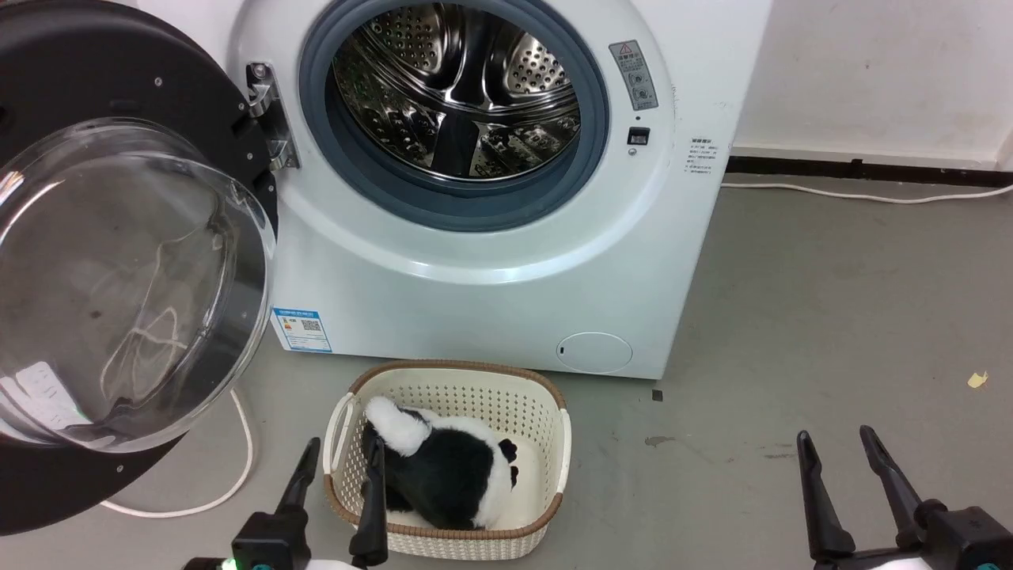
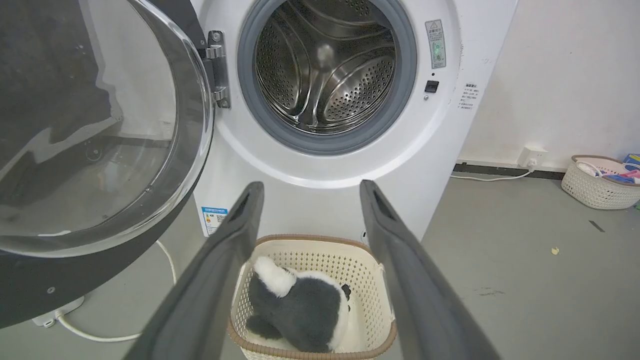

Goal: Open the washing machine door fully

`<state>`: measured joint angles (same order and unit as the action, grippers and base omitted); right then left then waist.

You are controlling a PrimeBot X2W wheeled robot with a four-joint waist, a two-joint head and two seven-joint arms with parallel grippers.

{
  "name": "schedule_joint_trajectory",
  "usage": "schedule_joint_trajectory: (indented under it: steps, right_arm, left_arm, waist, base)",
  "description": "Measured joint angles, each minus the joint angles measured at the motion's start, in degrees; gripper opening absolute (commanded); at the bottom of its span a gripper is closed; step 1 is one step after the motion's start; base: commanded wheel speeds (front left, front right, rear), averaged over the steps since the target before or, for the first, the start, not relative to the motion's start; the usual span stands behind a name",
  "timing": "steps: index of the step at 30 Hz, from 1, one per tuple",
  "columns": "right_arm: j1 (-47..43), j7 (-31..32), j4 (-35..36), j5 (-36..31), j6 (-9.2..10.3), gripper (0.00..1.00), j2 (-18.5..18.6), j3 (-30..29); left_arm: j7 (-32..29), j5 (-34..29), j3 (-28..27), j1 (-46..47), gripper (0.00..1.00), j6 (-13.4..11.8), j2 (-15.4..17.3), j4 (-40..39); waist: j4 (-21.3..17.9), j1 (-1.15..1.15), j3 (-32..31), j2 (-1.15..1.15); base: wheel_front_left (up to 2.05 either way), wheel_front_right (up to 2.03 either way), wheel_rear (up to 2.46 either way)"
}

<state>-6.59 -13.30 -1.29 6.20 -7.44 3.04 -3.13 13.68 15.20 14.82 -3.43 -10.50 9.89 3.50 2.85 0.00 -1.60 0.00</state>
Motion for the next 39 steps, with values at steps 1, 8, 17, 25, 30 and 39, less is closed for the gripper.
schedule_joint_trajectory:
  steps: [1, 8, 17, 25, 30, 39]
  right_arm:
    - [0.0, 0.0, 0.0, 0.0, 0.00, 1.00, 0.0, 0.0]
    - [0.0, 0.0, -0.1, 0.0, 0.00, 1.00, 0.0, 0.1]
    - [0.0, -0.2, -0.2, 0.4, 0.00, 1.00, 0.0, 0.5]
    - [0.0, -0.4, -0.2, 0.4, 0.00, 1.00, 0.0, 0.6]
    - [0.0, -0.5, -0.2, 0.4, 0.00, 1.00, 0.0, 0.6]
    - [0.0, -0.4, -0.2, 0.4, 0.00, 0.00, 0.0, 0.6]
  left_arm:
    - [0.0, 0.0, 0.1, 0.0, 1.00, 0.0, 0.0, 0.1]
    - [0.1, -0.6, 1.0, 0.2, 1.00, -0.2, 0.0, 1.1]
    - [0.0, -1.1, 1.3, 1.0, 1.00, -0.5, 0.1, 1.6]
    - [-0.1, -1.0, 1.4, 1.1, 1.00, -0.8, 0.3, 1.6]
    - [-0.1, -0.9, 1.7, 1.1, 1.00, -1.1, 0.5, 1.5]
    - [-0.6, -0.9, 1.7, 1.1, 0.00, -1.2, 0.3, 1.5]
  waist:
    - [0.1, 0.00, 0.0, 0.00]
    - [0.5, 0.00, 0.1, 0.00]
    - [0.5, 0.00, 0.3, 0.00]
    - [0.4, 0.00, 0.4, 0.00]
    - [0.5, 0.00, 0.4, 0.00]
    - [0.6, 0.00, 0.4, 0.00]
  base:
    - [0.00, 0.00, 0.00]
    - [0.00, 0.00, 0.00]
    - [0.00, 0.00, 0.00]
    - [0.00, 0.00, 0.00]
    - [0.00, 0.00, 0.00]
    - [0.00, 0.00, 0.00]
